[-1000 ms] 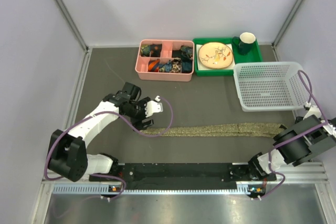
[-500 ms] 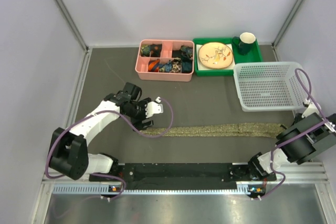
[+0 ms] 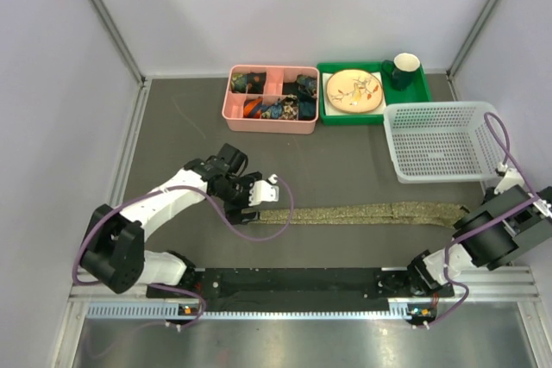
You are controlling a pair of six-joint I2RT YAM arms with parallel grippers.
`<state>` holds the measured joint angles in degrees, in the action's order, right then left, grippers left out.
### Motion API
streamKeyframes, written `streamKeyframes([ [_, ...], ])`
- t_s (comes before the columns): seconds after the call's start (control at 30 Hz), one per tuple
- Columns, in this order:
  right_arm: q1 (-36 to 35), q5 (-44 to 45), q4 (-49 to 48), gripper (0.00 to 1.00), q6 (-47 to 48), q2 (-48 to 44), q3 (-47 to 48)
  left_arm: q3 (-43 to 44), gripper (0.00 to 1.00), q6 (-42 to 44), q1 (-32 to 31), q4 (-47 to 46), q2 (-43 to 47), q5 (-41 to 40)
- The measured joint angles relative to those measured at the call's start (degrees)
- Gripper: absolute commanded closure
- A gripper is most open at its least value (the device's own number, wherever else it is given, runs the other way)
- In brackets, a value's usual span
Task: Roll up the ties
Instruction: Flatten out the tie at the center of the board.
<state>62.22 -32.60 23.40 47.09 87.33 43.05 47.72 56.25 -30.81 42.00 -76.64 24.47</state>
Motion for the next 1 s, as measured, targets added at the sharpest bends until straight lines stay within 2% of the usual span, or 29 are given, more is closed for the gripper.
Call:
streamKeyframes([
  [0.17,1.77,0.61,6.88,0.69,0.37,-0.72,1.22,-0.85,0.14,-0.85,-0.11,-0.33,0.00,-0.48],
  [0.37,2.03,0.63,10.58,0.69,0.44,-2.05,1.29,-1.53,0.14,-1.07,-0.11,-0.68,0.00,-1.42],
  [0.67,1.53,3.21,7.91,0.68,2.80,-3.13,-1.03,-1.53,0.11,-1.07,-0.11,-1.07,0.00,-1.88],
  [0.77,0.42,4.11,4.11,0.81,3.50,-4.52,-3.04,-1.53,0.11,-1.09,-0.11,-1.09,0.00,-1.81],
  [0.8,0.09,4.26,3.19,0.93,3.50,-4.81,-3.52,-1.53,0.11,-1.09,-0.11,-1.09,0.00,-1.79],
  [0.83,-0.20,4.22,2.84,0.97,3.37,-4.96,-3.89,-1.53,0.11,-1.07,-0.11,-1.07,0.00,-1.64],
  [0.87,-0.33,4.15,2.89,1.00,3.28,-5.11,-4.15,-1.53,0.12,-1.07,-0.11,-1.05,0.00,-1.42],
  [1.0,-0.61,3.98,2.75,1.00,3.23,-5.09,-4.39,-1.44,0.13,-1.01,-0.11,-0.76,0.00,-0.09],
])
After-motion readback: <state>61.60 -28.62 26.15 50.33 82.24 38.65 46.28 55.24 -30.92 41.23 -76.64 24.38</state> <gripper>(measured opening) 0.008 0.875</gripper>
